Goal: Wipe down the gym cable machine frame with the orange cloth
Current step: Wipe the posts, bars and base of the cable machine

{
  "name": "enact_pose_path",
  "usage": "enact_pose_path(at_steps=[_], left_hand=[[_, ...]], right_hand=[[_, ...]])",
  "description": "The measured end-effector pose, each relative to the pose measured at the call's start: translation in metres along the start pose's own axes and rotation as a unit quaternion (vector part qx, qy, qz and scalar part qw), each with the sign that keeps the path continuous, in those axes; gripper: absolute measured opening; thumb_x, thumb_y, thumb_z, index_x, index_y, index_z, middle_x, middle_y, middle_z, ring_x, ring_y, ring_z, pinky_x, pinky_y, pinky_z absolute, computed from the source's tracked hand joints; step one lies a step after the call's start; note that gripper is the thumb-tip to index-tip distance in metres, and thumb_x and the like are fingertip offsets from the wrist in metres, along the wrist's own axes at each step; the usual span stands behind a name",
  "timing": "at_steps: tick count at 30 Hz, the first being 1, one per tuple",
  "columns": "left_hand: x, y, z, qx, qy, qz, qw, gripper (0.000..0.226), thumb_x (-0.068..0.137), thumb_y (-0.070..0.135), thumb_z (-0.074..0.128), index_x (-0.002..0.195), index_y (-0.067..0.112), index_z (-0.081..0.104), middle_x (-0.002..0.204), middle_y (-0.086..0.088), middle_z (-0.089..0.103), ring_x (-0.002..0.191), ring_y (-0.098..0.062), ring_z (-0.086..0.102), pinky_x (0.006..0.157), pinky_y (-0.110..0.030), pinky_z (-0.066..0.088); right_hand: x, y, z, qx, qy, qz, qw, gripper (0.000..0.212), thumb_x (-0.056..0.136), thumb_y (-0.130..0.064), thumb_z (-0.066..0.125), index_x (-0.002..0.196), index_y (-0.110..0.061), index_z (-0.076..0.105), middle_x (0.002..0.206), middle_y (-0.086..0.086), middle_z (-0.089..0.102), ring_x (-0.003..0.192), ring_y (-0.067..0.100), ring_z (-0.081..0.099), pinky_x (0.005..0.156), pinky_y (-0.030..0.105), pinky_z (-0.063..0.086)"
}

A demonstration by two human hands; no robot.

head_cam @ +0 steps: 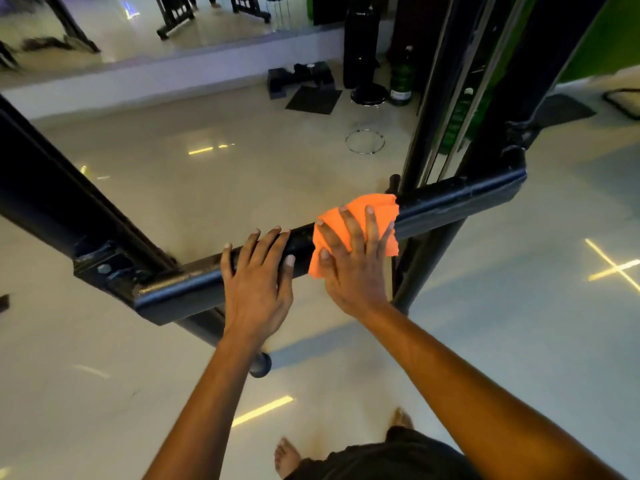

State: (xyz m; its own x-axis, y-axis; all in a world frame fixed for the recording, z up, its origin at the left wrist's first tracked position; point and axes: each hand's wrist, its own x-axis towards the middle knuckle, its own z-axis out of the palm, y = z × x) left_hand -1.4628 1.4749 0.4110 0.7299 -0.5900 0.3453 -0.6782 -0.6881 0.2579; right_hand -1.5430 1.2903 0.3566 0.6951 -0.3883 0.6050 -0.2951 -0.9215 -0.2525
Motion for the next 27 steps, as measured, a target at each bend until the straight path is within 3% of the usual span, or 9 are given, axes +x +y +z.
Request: enact_pose_path(at_steps=[5,7,10,13,16,19,22,25,27], left_hand=[[0.009,0.033,0.013,0.01,0.005,-0.013,1.0,0.049,0.114,0.045,0.039,0.16,0.03,0.047,0.166,0.011,0.045,0.159,-0.022,0.033,0.131,-0.059,0.01],[0.01,0.042,0.016,0.02,0.017,-0.021,0.999,0.047,0.115,0.042,0.043,0.16,0.03,0.046,0.166,0.011,0.045,0.159,-0.022,0.033,0.131,-0.061,0.008],[0.013,0.054,0.022,0.022,0.024,-0.039,0.999,0.049,0.114,0.043,0.042,0.161,0.03,0.046,0.166,0.011,0.045,0.16,-0.022,0.031,0.132,-0.06,0.004],[0.017,0.065,0.026,0.014,0.013,-0.035,0.999,0.049,0.114,0.044,0.041,0.161,0.029,0.046,0.167,0.01,0.044,0.16,-0.022,0.03,0.132,-0.058,0.003],[0.018,0.069,0.028,0.011,0.006,-0.028,1.0,0.047,0.115,0.039,0.045,0.162,0.028,0.045,0.167,0.009,0.044,0.16,-0.022,0.031,0.132,-0.058,0.009],[0.019,0.066,0.027,0.013,0.0,-0.019,1.0,0.048,0.117,0.04,0.041,0.163,0.028,0.043,0.167,0.007,0.044,0.159,-0.021,0.032,0.131,-0.058,0.013],[0.022,0.061,0.025,0.008,-0.005,-0.003,1.0,0.047,0.117,0.036,0.034,0.162,0.027,0.044,0.164,0.006,0.048,0.156,-0.021,0.037,0.13,-0.054,0.018],[0.026,0.055,0.021,-0.012,-0.02,0.03,0.999,0.046,0.116,0.034,0.033,0.159,0.026,0.047,0.161,0.005,0.052,0.152,-0.02,0.042,0.128,-0.049,0.023],[0.028,0.05,0.019,-0.012,-0.022,0.045,0.999,0.044,0.116,0.033,0.038,0.159,0.026,0.047,0.16,0.005,0.053,0.15,-0.02,0.044,0.126,-0.048,0.026]], right_hand=[[0.015,0.075,-0.011,-0.039,0.003,-0.14,0.989,0.058,0.112,-0.047,0.055,0.167,-0.038,0.038,0.176,0.006,0.031,0.165,0.038,0.02,0.13,0.07,0.013],[0.019,0.102,-0.019,-0.023,0.016,-0.099,0.995,0.058,0.111,-0.045,0.059,0.166,-0.036,0.043,0.174,0.007,0.035,0.164,0.039,0.022,0.13,0.07,0.013],[0.017,0.086,-0.018,0.011,0.025,-0.04,0.999,0.052,0.111,-0.044,0.058,0.162,-0.034,0.05,0.172,0.007,0.04,0.163,0.042,0.023,0.126,0.077,0.012],[0.016,0.062,-0.011,0.028,0.001,-0.087,0.996,0.051,0.114,-0.047,0.051,0.163,-0.035,0.047,0.172,0.007,0.04,0.162,0.043,0.025,0.125,0.079,0.011],[0.023,0.105,-0.014,-0.013,0.0,-0.177,0.984,0.054,0.114,-0.05,0.05,0.166,-0.039,0.042,0.174,0.005,0.037,0.163,0.037,0.026,0.131,0.068,0.012],[0.025,0.144,-0.024,-0.021,-0.002,-0.109,0.994,0.058,0.111,-0.05,0.055,0.165,-0.036,0.042,0.174,0.006,0.031,0.163,0.039,0.021,0.132,0.066,0.009],[0.017,0.091,-0.018,0.009,0.013,0.017,1.0,0.051,0.112,-0.044,0.053,0.161,-0.031,0.051,0.172,0.011,0.036,0.163,0.045,0.02,0.128,0.073,0.008],[0.013,0.035,-0.01,0.029,-0.021,-0.05,0.998,0.05,0.114,-0.046,0.048,0.162,-0.032,0.049,0.171,0.008,0.04,0.163,0.042,0.024,0.129,0.072,0.008],[0.019,0.058,-0.014,0.005,-0.027,-0.126,0.992,0.053,0.114,-0.05,0.048,0.165,-0.036,0.044,0.171,0.005,0.041,0.162,0.038,0.03,0.131,0.066,0.014]])
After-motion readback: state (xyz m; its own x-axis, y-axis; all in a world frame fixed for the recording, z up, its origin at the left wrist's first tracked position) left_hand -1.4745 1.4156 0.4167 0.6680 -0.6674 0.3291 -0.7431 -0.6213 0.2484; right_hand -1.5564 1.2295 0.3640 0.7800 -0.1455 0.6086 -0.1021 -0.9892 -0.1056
